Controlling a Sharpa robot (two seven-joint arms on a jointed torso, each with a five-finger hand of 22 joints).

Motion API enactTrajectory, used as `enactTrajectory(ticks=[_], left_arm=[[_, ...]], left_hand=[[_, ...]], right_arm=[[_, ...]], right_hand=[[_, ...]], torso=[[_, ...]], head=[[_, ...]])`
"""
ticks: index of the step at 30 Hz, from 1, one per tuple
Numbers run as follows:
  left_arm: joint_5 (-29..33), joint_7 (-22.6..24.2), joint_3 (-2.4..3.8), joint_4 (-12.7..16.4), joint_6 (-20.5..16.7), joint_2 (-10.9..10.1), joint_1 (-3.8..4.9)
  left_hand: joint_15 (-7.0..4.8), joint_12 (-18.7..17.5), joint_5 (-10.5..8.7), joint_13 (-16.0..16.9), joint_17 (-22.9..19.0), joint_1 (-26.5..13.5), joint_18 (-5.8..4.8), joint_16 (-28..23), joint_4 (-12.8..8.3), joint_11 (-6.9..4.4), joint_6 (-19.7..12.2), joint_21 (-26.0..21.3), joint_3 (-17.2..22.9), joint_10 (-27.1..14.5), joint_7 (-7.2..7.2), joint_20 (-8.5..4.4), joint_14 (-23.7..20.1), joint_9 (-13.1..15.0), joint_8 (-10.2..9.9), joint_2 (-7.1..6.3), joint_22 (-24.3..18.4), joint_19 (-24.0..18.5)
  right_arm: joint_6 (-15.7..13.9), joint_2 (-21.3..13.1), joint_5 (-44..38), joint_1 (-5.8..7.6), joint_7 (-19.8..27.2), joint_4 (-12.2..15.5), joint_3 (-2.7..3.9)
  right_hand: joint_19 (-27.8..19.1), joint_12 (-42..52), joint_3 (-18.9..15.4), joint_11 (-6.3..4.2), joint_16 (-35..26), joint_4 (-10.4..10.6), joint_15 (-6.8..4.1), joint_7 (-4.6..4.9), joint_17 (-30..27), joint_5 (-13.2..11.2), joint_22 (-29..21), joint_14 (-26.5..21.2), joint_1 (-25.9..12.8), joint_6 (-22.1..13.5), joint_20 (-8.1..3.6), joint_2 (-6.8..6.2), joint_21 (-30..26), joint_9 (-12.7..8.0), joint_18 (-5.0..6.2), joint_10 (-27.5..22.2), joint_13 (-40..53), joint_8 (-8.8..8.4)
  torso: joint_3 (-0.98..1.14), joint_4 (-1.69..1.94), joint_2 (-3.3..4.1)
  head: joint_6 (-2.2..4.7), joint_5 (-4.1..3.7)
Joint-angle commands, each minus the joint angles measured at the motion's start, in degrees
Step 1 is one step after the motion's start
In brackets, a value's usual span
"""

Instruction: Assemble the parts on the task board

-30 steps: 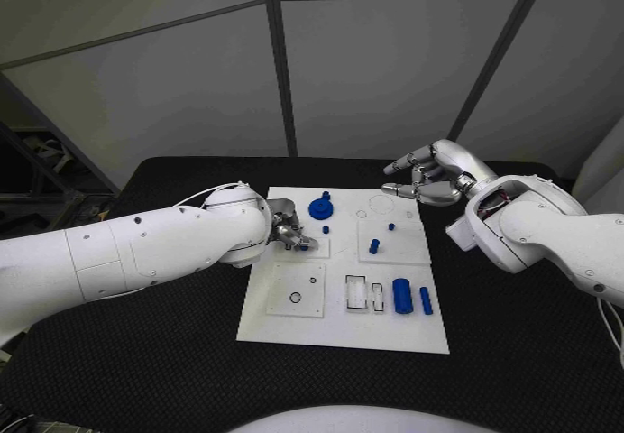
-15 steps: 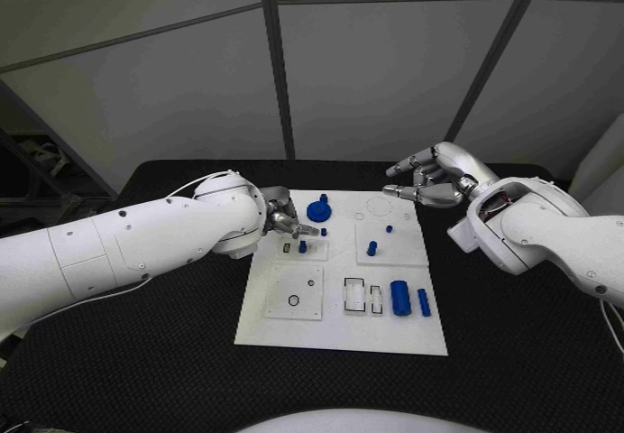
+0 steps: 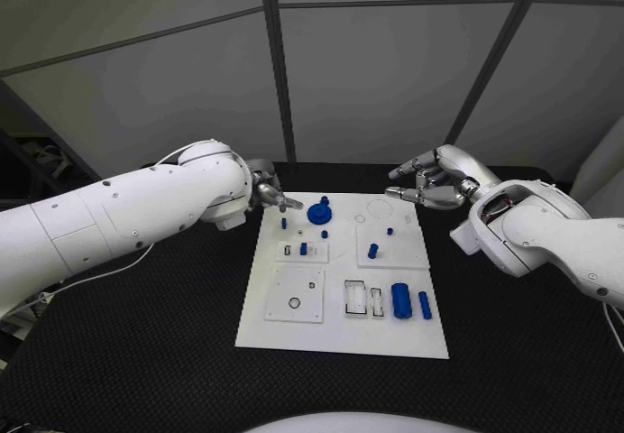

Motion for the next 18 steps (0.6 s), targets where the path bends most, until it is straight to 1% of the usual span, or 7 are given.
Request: enactTrajectory(ticks=[1, 4, 6, 10, 14, 18], left_arm=[[0.58, 0.35, -0.1, -3.82, 3.85, 1.58, 0.51], [0.59, 0.63, -0.43, -6.76, 5.01, 2.69, 0.82], [0.59, 0.74, -0.61, -7.91, 5.55, 3.08, 0.92], [0.59, 0.97, -1.02, -9.82, 6.45, 3.8, 1.02], [0.59, 1.17, -1.74, -11.35, 7.59, 4.53, 1.06], [0.6, 1.33, -2.42, -12.44, 8.58, 5.25, 1.05]], left_hand=[[0.43, -0.04, -0.29, 0.85, 7.81, 0.55, -0.65, -0.31, 0.07, 0.5, 0.06, -0.4, -0.13, 3.07, 0.16, 0.12, 4.36, -0.68, -0.45, -0.23, -0.33, -0.41], [0.47, 0.12, -0.29, 0.95, 7.8, 0.42, -0.62, -0.32, 0.11, 0.55, 0.21, -0.52, -0.29, 3.07, 0.2, 0.19, 4.36, -1.05, -0.66, -0.29, -0.44, -0.49], [0.48, 0.09, -0.29, 0.98, 7.82, 0.3, -0.61, -0.31, 0.13, 0.58, 0.31, -0.55, -0.4, 3.07, 0.22, 0.22, 4.37, -1.26, -0.78, -0.34, -0.44, -0.49], [0.49, 0.26, -0.29, 1.06, 7.87, 0.23, -0.61, -0.27, 0.14, 0.59, 0.41, -0.55, -0.46, 3.08, 0.22, 0.24, 4.38, -1.39, -0.84, -0.33, -0.4, -0.47], [0.49, 0.3, -0.29, 1.1, 7.9, 0.14, -0.61, -0.26, 0.15, 0.59, 0.56, -0.56, -0.49, 3.09, 0.21, 0.26, 4.39, -1.5, -0.86, -0.28, -0.39, -0.46], [0.5, 0.05, -0.29, 1.06, 7.74, -0.16, -0.57, -0.36, 0.18, 0.63, 0.76, -0.68, -0.69, 3.05, 0.23, 0.3, 4.35, -1.78, -1.0, -0.36, -0.52, -0.55]], right_arm=[[0.26, 0.2, 0.1, 0.1, -0.02, -0.03, 0.04], [0.31, 0.31, 0.1, 0.1, -0.05, -0.07, 0.04], [0.33, 0.34, 0.1, 0.1, -0.06, -0.08, 0.04], [0.35, 0.39, 0.1, 0.09, -0.08, -0.12, 0.04], [0.4, 0.51, 0.1, 0.09, -0.1, -0.18, 0.04], [0.43, 0.68, 0.1, 0.09, -0.08, -0.34, 0.04]], right_hand=[[3.72, 0.0, -0.08, -0.12, -0.06, 0.18, -0.19, 0.08, 0.02, -0.35, 11.71, 2.04, -0.63, 0.34, -0.06, -0.11, -0.14, -0.08, 0.18, -0.17, 0.02, -0.18], [3.72, 0.04, -0.06, -0.13, -0.08, 0.15, -0.19, 0.07, 0.01, -0.32, 11.71, 2.04, -0.61, 0.35, -0.06, -0.08, -0.15, -0.09, 0.18, -0.15, 0.05, -0.18], [3.72, 0.04, -0.06, -0.13, -0.08, 0.15, -0.19, 0.07, 0.01, -0.32, 11.71, 2.04, -0.61, 0.35, -0.06, -0.08, -0.15, -0.09, 0.18, -0.15, 0.05, -0.18], [3.72, 0.04, -0.06, -0.13, -0.08, 0.15, -0.19, 0.07, 0.01, -0.32, 11.71, 2.04, -0.61, 0.35, -0.06, -0.08, -0.15, -0.09, 0.18, -0.15, 0.05, -0.18], [3.76, 0.05, 0.03, -0.15, -0.01, 0.06, -0.19, 0.06, 0.12, -0.24, 11.77, 2.07, -0.51, 0.35, -0.06, 0.01, -0.09, -0.09, 0.16, -0.14, 0.03, -0.18], [3.75, 0.08, 0.12, -0.17, -0.06, -0.02, -0.2, 0.05, 0.07, -0.19, 11.75, 2.07, -0.36, 0.37, -0.06, 0.08, -0.12, -0.09, 0.17, -0.12, 0.04, -0.17]], torso=[[0.03, -0.16, 0.11], [0.04, -0.24, 0.09], [0.03, -0.26, 0.15], [0.02, -0.25, 0.36], [0.02, -0.24, 0.38], [0.0, -0.31, 0.32]], head=[[0.24, 0.17], [0.23, 0.37], [0.22, 0.43], [0.26, 0.44], [0.18, 0.48], [0.09, 0.49]])
